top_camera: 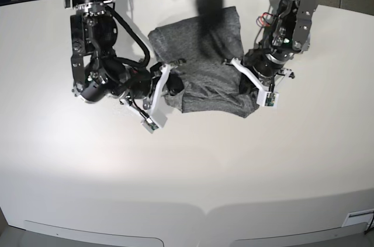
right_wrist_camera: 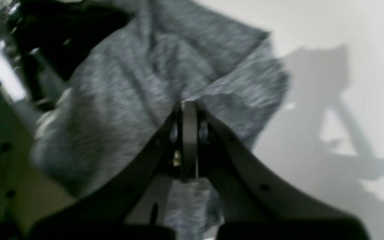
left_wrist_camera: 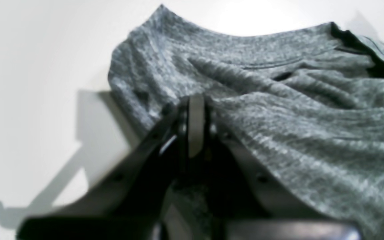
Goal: Fold the T-shirt properly
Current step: 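Hold the bundle with both grippers and pull it toward the table center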
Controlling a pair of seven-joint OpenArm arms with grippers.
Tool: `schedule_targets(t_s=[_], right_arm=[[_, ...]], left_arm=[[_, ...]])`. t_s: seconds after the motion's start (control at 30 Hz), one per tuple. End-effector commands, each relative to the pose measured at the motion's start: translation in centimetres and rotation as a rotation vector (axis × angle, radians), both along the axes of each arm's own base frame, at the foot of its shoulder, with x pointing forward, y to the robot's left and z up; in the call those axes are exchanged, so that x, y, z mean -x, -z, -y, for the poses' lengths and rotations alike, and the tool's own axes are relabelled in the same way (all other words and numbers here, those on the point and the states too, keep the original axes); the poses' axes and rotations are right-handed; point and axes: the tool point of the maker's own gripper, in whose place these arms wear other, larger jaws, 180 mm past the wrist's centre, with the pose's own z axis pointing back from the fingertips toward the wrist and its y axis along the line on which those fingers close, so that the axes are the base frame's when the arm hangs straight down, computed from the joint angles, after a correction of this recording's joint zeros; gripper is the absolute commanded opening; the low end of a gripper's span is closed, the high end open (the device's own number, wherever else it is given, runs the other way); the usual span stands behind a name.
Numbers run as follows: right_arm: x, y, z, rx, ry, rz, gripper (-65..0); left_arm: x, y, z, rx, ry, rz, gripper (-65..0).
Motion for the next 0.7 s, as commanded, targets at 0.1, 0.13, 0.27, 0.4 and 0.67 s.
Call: schedule_targets(t_s=[0.1,0.13,0.27,0.4,0.67], right_arm=[[0.9,-0.7,0.9,-0.004,-0.060,-0.049,-65.0],[1.1,-0.5,1.5,0.014,-0.065,-0.060,-65.0],[0.8,-0.3,3.2,0.046,-0.048,-0.047,-65.0],[0.0,0.7,3.5,0.043,-0.006,-0.038,-65.0],[-0.9,4.8,2.2,0.086,0.001,-0.076,-65.0]], left_arm=[[-1.1,-4.9,1.0,0.003,0.048,0.074,-65.0],[-1.0,-5.8,1.2,-0.001,0.061,0.077,-65.0],[0.3,-8.8,2.7,0.072,0.102,0.076,-65.0],[2.8,-9.2,4.2,0.195,0.116,0.025,-65.0],[9.2,-5.8,4.9,0.242,0.124,-0.090,-65.0]])
